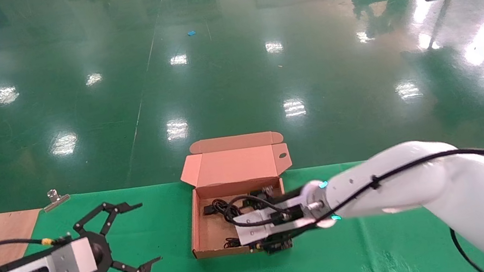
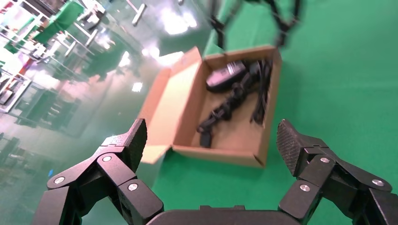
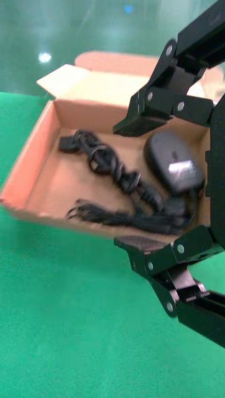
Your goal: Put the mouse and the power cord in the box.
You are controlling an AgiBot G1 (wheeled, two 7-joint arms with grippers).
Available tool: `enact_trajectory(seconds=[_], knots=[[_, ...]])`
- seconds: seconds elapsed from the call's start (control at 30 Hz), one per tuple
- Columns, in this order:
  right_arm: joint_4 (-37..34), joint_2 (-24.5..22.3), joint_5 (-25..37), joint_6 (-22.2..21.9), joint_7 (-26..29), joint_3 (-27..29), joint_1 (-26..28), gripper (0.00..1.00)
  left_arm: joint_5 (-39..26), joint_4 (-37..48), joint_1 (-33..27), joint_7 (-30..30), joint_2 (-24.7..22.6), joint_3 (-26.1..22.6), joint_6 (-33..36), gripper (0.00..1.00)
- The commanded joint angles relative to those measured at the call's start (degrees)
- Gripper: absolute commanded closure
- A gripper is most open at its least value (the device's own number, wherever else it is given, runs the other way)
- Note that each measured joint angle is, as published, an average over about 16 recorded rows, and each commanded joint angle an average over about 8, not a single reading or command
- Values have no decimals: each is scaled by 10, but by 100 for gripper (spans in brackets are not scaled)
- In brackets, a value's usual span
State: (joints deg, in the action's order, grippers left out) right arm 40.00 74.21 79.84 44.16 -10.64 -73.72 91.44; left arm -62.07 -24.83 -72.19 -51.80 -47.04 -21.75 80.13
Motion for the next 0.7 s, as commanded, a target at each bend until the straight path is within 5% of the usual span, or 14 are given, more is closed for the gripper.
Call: enact_trajectory(seconds=[0.03, 0.7], knots=[[11, -13, -12, 13, 7, 19, -10, 0, 6, -15, 3, 20, 4, 2, 2, 0], [135, -158, -153, 167, 86, 233, -120, 0, 80, -194, 42, 249, 48, 23, 22, 0]])
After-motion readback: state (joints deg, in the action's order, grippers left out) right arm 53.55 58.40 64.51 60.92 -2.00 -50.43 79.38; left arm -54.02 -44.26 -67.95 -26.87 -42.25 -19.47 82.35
